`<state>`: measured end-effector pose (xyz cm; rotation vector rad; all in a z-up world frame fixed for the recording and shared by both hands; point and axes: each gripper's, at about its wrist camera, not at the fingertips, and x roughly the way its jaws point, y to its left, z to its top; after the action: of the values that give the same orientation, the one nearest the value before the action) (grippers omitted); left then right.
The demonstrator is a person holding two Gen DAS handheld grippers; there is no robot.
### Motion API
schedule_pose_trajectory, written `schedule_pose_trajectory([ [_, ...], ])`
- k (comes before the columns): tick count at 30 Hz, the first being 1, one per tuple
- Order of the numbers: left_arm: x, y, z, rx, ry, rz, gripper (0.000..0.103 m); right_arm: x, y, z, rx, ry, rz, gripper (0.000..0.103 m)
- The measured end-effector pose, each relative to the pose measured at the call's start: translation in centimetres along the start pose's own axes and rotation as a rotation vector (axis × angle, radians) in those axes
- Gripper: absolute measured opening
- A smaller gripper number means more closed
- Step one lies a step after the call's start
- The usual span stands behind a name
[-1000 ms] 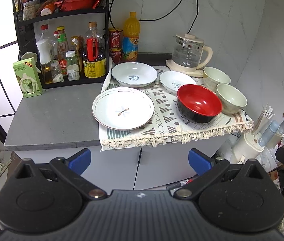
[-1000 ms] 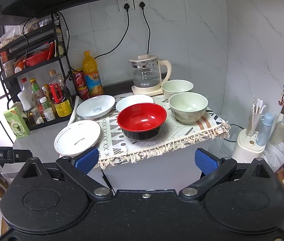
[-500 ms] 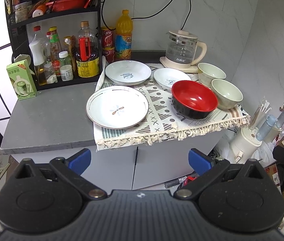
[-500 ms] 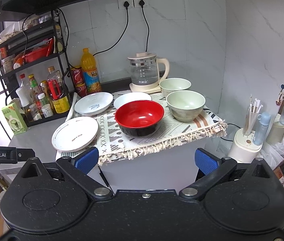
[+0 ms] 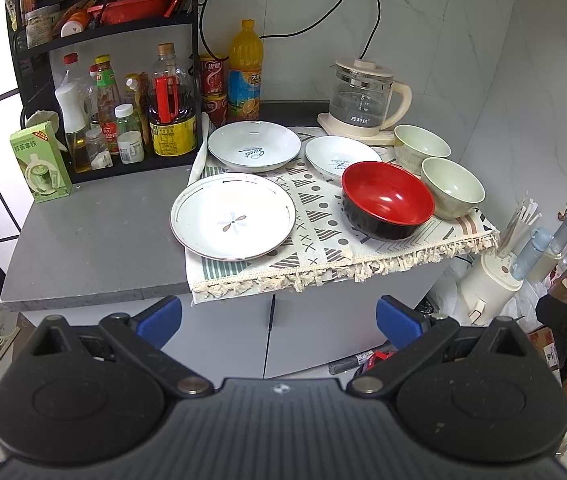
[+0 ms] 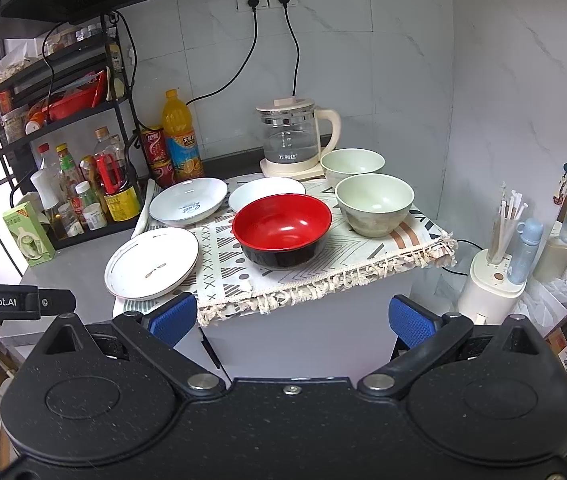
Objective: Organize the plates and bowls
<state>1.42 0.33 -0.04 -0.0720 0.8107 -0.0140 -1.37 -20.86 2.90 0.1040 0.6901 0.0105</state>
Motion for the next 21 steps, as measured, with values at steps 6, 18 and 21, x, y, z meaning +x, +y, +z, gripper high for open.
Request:
schedule_pose_trajectory([
  [6, 0.3, 0.0, 0.0, -0.011, 0.007, -0.009, 0.102, 0.2, 0.0, 0.2, -0.001, 0.009, -0.005, 0.103],
  [18, 1.2, -0.2, 0.4, -0.005, 0.020, -0.033, 0.102, 0.9, -0.1, 0.5, 0.029, 0.008, -0.012, 0.103],
  [21, 1.8, -0.3, 0.6, 0.003, 0.032, -0.033, 0.102, 1.4, -0.2, 0.5, 0.028, 0.018, -0.017, 0.103],
])
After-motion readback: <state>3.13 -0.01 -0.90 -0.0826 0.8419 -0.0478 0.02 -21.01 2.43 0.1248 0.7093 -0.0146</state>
